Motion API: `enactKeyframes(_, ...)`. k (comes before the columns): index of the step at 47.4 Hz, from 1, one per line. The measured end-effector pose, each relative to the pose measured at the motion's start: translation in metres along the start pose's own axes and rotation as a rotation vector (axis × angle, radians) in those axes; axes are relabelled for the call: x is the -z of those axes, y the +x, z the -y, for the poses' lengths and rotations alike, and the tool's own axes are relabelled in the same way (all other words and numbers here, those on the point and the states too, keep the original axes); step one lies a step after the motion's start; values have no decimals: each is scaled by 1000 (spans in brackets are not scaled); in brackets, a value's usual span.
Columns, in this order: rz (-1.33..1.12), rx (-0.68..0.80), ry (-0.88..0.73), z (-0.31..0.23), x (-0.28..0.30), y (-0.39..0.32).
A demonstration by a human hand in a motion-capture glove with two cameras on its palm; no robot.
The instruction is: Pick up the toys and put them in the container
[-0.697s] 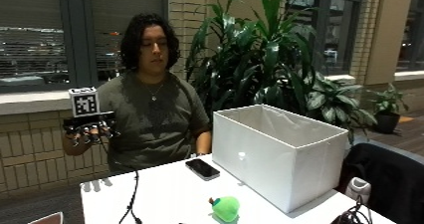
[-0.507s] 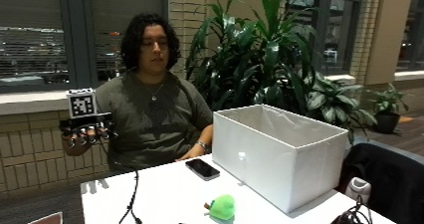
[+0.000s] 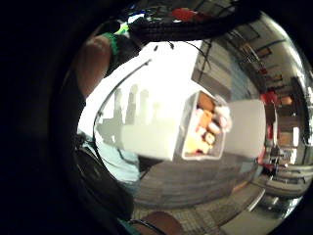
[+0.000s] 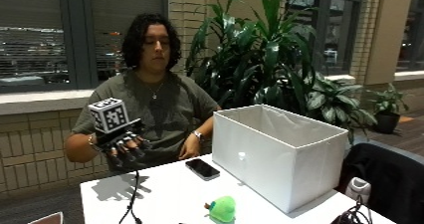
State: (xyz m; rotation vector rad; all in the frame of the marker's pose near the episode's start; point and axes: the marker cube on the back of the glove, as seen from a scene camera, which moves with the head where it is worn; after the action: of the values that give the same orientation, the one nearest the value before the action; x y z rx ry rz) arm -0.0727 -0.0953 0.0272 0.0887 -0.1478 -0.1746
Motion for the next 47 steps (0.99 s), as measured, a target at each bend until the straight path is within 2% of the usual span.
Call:
enactKeyframes(8,77,217,25,134,-28,-54)
enactKeyframes(18,-30,189,104,281,-89,-93)
enactKeyframes(24,-67,186,74,336,-131,-96)
enactKeyframes(29,-48,224,162,342,-140,-100)
enactKeyframes(34,-35,318,211,325,-121,-106)
enactKeyframes(40,87,461,334,276,-40,-145)
enactKeyframes(44,167,594,478,242,29,-194)
enactKeyframes(47,246,709,511,221,75,-240)
